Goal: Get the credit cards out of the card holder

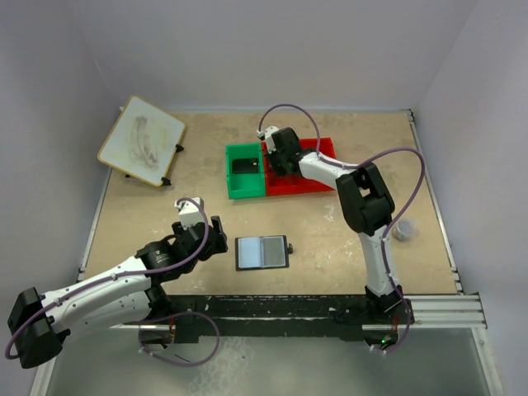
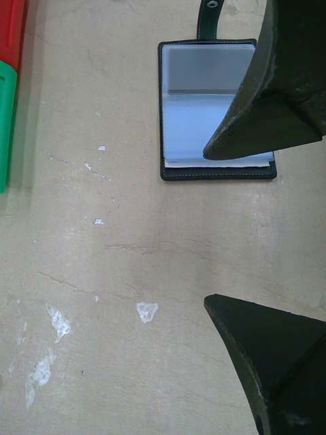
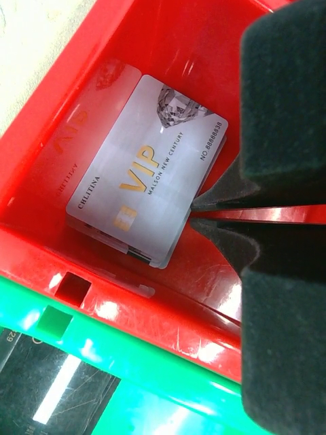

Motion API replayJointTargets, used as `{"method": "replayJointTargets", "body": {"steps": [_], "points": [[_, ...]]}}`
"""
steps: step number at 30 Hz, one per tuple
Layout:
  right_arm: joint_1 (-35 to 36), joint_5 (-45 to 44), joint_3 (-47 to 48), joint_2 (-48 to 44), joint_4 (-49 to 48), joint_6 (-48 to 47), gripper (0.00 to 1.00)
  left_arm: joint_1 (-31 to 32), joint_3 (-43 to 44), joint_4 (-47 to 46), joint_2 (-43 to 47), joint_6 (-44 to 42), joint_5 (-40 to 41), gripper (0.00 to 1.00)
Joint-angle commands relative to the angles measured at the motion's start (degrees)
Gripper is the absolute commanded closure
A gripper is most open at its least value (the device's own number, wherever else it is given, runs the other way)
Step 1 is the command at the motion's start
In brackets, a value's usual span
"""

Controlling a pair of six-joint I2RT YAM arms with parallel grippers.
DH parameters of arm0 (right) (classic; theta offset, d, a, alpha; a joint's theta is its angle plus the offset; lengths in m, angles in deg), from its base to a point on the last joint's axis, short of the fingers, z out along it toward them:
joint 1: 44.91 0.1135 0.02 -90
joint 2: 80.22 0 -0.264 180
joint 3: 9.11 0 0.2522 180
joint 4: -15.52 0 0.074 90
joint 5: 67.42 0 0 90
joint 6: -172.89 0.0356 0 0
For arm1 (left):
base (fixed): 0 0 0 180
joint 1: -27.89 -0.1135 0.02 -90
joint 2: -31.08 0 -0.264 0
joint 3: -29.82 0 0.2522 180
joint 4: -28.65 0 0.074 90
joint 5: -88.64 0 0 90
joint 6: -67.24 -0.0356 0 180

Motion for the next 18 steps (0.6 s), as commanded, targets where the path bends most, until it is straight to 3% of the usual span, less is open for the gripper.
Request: {"method": "replayJointTargets", "body": {"steps": [1, 6, 11, 14, 18], "points": [[0.3, 2.5, 0.4, -4.6, -0.4, 0.5, 0.87, 0.0, 1.6, -1.1, 0.6, 0.1, 0.6, 0.23], [0.4, 4.6, -1.7, -10.1, -0.9, 1.5, 0.77, 0.0, 1.6, -1.7, 0.1, 0.1, 0.8, 0.22], [0.4, 3.3, -4.8, -15.8, -0.6, 3.2, 0.73, 0.0, 2.0, -2.9, -0.6, -0.2, 0.8, 0.22], [0.5, 0.7, -10.0, -21.7, -1.5, 7.1, 0.70, 0.0, 2.3, -3.6, -1.3, -0.5, 0.6, 0.22], [0.3, -3.5, -21.6, -32.6, -6.9, 15.8, 0.58, 0.0, 2.5, -5.0, -2.9, -1.2, 0.5, 0.22]]}}
